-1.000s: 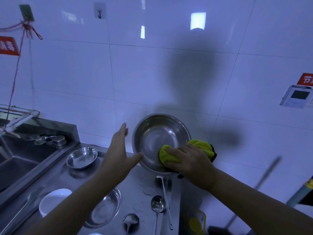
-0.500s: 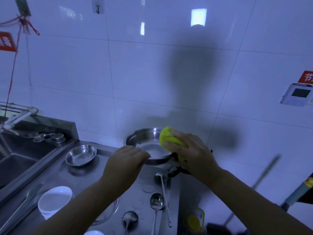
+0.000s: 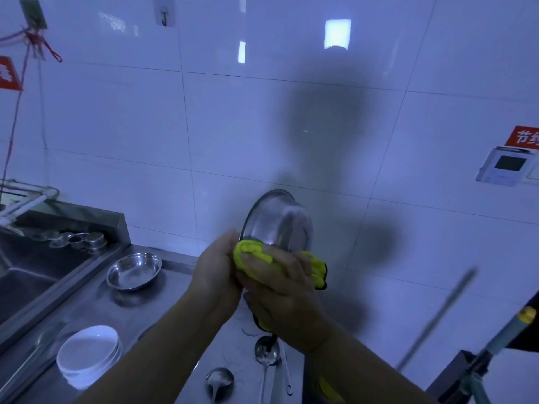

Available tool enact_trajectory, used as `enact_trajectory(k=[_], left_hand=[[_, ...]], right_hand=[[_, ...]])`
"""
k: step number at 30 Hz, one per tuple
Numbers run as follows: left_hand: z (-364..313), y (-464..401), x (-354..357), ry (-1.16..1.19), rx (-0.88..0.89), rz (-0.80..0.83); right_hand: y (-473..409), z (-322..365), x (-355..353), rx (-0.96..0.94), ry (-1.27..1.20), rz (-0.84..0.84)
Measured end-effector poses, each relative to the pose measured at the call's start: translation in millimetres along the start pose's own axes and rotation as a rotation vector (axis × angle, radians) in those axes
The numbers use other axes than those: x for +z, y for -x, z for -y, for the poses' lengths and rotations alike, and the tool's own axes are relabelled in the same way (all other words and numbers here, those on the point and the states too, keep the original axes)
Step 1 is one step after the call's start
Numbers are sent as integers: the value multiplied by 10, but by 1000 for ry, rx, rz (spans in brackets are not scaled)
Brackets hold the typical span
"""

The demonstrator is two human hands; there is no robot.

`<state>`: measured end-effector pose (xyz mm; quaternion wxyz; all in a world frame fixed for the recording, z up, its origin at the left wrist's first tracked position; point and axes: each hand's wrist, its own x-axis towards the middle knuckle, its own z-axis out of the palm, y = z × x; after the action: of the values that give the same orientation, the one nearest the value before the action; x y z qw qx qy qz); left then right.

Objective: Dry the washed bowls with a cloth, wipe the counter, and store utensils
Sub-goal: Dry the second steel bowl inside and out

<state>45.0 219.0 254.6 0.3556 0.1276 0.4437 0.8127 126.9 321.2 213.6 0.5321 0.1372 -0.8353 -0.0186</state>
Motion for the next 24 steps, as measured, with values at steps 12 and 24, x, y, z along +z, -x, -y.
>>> enact_trajectory(k=[12, 24], left_hand=[[1, 12, 12, -68, 90, -69], [33, -6, -123, -63, 22, -106]], right_hand=[[-631, -154, -46, 463, -60, -86], [-645, -319, -128, 443, -139, 205]])
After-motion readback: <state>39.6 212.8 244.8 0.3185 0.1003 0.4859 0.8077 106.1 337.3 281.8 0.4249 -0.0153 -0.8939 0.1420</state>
